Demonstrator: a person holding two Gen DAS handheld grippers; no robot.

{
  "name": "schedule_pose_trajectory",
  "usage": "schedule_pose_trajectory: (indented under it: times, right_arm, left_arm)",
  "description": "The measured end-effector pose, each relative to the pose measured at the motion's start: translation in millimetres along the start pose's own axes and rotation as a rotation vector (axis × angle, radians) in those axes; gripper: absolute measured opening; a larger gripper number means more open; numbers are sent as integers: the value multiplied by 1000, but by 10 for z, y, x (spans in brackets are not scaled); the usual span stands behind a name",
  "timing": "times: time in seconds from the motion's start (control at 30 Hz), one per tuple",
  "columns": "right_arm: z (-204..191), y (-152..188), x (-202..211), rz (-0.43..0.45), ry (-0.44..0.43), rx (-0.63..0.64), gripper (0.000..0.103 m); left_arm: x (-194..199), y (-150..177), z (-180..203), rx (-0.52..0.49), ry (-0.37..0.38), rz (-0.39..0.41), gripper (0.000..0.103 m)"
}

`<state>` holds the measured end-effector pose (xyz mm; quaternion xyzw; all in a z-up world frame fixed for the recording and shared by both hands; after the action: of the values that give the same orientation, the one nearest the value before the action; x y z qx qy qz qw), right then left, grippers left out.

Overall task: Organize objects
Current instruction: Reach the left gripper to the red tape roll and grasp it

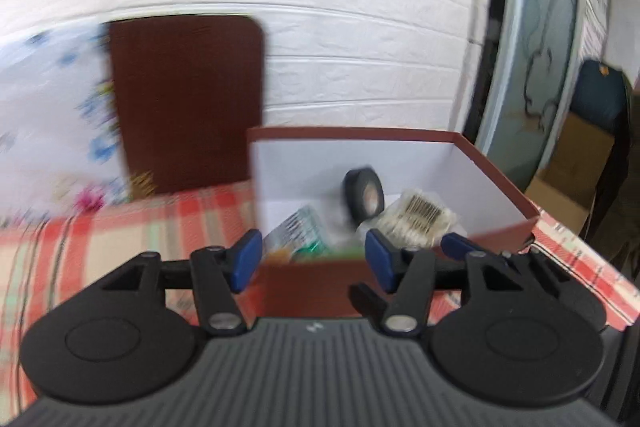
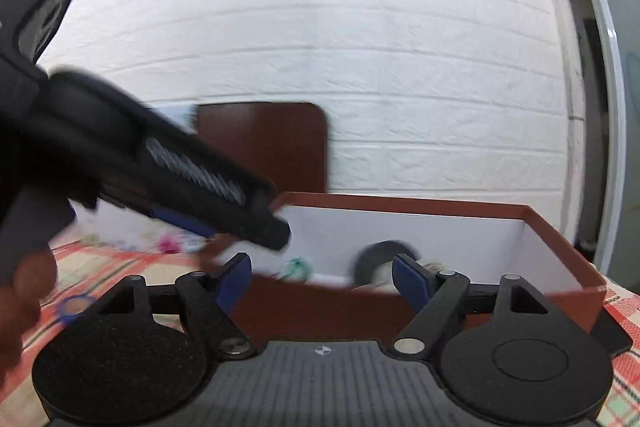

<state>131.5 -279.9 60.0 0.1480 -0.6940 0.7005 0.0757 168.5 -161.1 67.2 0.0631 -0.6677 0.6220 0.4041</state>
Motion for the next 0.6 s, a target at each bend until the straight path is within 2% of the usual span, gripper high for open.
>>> schedule_pose_trajectory:
  times: [0.1, 0.2, 0.3, 0.33, 0.37, 0.43, 0.5, 0.6]
  right_arm:
    - [-355, 132, 22, -69, -111, 55, 78]
    - [-737, 331, -34, -204, -225, 79, 74]
    - [-962, 499, -159, -305, -271, 102, 72]
    - [-1055, 553, -175, -325, -265, 122, 72]
    - [-1095, 571, -239, -348, -259, 133, 72]
    - [-1144, 558, -381, -382, -247, 129, 72]
    - [-1175, 543, -532, -399, -219, 126, 73]
    - [-1195, 580, -850, -445, -207, 144, 73]
  left_arm:
    - [133, 468, -425, 85, -70, -68, 61]
    - [115, 1001, -917, 187, -180, -182, 61]
    - [149, 1399, -1315, 258, -286, -233, 61]
    - [168, 1499, -1425, 273, -316, -236, 61]
    - [216, 1536, -1472, 261, -332, -200, 62]
    - [233, 1608, -1514, 208, -396, -162, 77]
    - [237, 1632, -1518, 196, -411, -126, 79]
    - [207, 1612, -1541, 199, -397, -125, 82]
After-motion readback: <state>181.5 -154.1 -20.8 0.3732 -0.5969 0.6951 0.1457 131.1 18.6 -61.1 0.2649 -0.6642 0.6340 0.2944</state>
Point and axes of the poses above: each gripper's, at about its wrist camera, not at the fingertips, and x roughly against the way its jaws point, z to its right, y to its underside, the point moved 9 cm from there along -x, roughly the way its jaws point, and after that the axes turned 11 degrees about -z, right-handed, at the moved point
